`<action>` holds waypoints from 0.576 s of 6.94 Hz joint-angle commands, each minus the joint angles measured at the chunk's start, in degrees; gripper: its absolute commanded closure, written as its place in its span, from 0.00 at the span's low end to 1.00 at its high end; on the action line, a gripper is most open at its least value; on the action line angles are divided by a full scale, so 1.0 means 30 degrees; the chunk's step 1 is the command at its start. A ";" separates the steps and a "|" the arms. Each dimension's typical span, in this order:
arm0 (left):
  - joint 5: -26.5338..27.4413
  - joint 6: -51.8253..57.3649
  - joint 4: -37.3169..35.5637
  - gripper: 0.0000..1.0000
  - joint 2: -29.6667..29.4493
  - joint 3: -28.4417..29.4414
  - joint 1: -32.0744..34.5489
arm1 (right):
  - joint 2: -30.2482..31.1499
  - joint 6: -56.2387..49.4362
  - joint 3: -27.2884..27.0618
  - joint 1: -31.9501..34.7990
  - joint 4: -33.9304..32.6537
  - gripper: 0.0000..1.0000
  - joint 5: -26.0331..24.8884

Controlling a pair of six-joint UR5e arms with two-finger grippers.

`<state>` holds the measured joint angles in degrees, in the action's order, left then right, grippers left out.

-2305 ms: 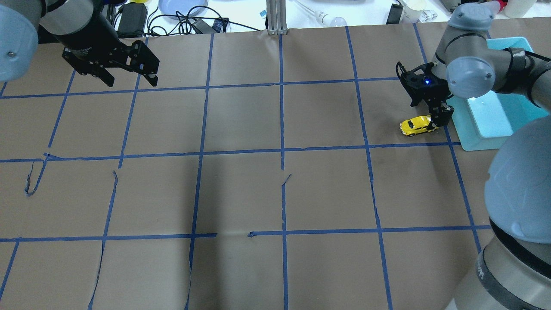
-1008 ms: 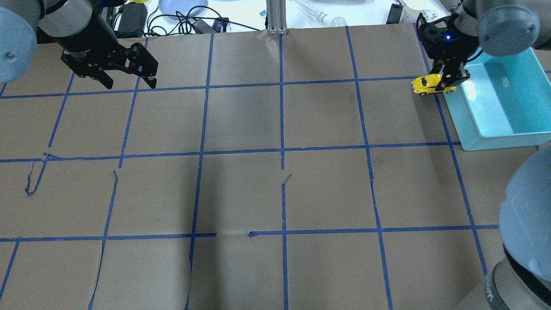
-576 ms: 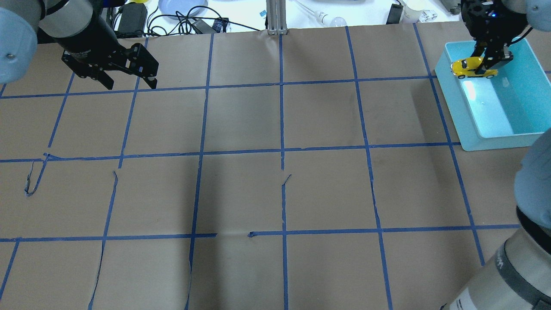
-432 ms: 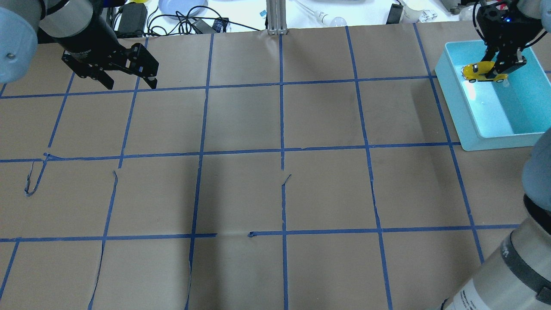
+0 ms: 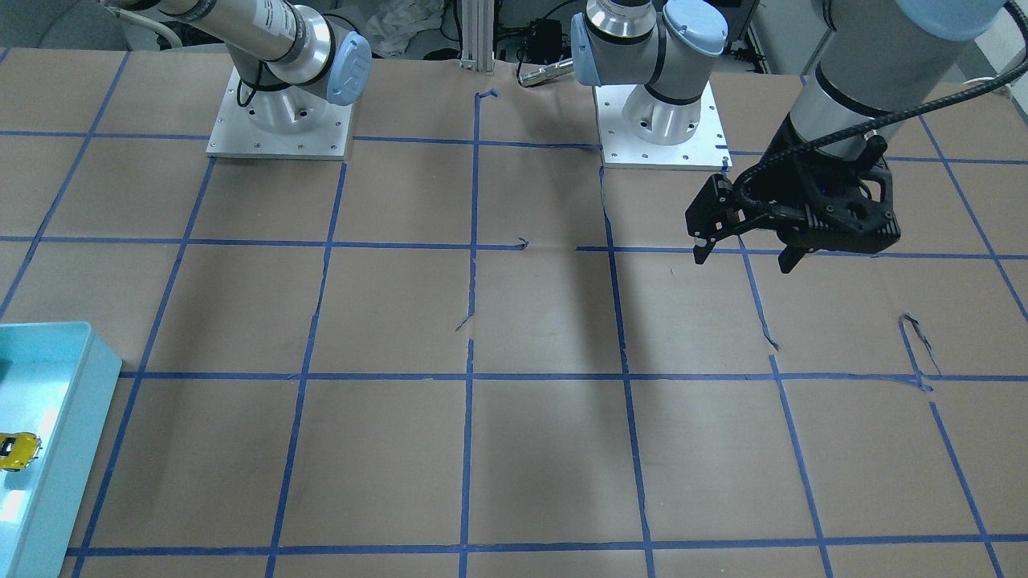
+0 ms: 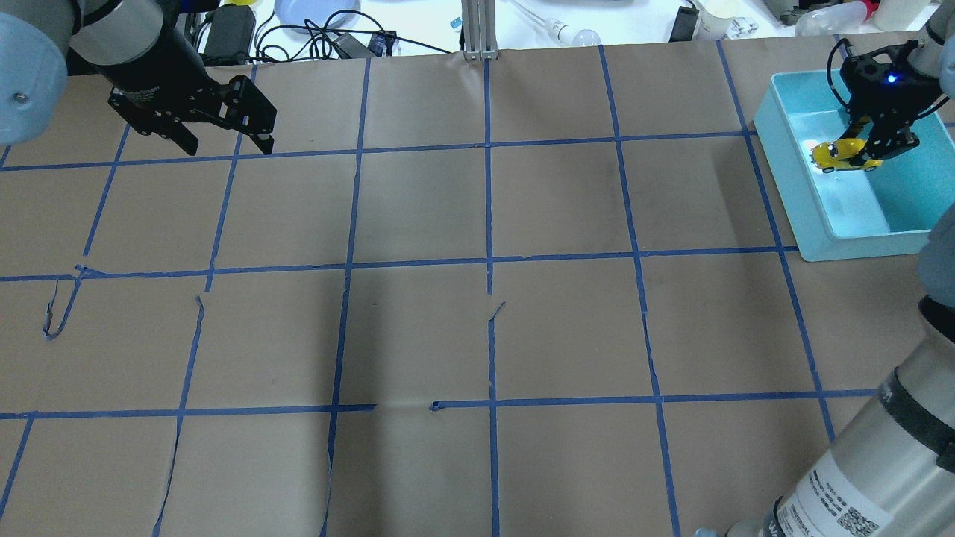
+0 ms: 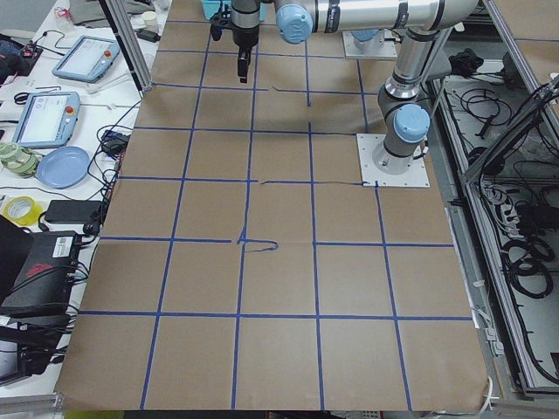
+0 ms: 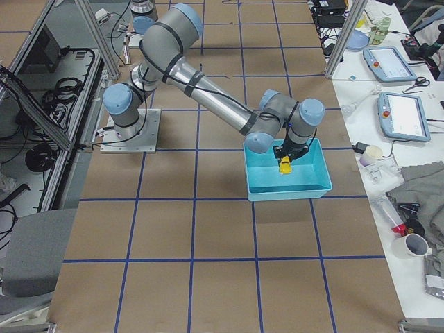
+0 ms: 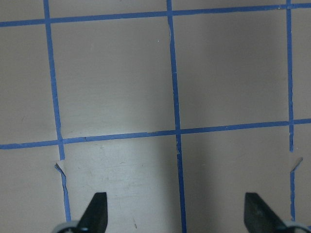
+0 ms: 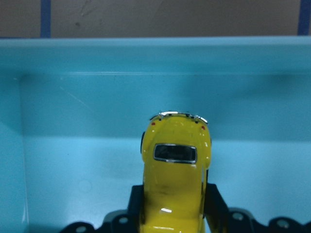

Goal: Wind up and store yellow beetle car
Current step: 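Lift the car with the right gripper and lower it into the blue bin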

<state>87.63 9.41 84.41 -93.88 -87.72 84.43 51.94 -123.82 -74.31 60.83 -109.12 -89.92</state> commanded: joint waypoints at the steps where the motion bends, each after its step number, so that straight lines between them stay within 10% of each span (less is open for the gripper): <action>1: 0.0496 0.0000 -0.0012 0.00 0.0004 0.0000 0.0068 | -0.0380 -0.2457 -0.0685 -0.0469 -0.0421 0.97 -0.0055; 2: 0.0497 0.0000 -0.0012 0.00 0.0004 0.0000 0.0068 | -0.0380 -0.2437 -0.1095 -0.0820 -0.0538 0.64 0.0177; 3: 0.0497 0.0000 -0.0012 0.00 -0.0025 0.0000 0.0068 | -0.0264 -0.2350 -0.1418 -0.0823 -0.0539 0.05 0.0296; 4: 0.0526 0.0000 -0.0012 0.00 -0.0054 0.0000 0.0068 | 0.0201 -0.0667 -0.1683 -0.0823 -0.0394 0.00 0.0645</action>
<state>89.11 9.40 84.38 -93.95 -87.71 84.63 51.35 -129.67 -78.21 58.52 -110.58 -89.00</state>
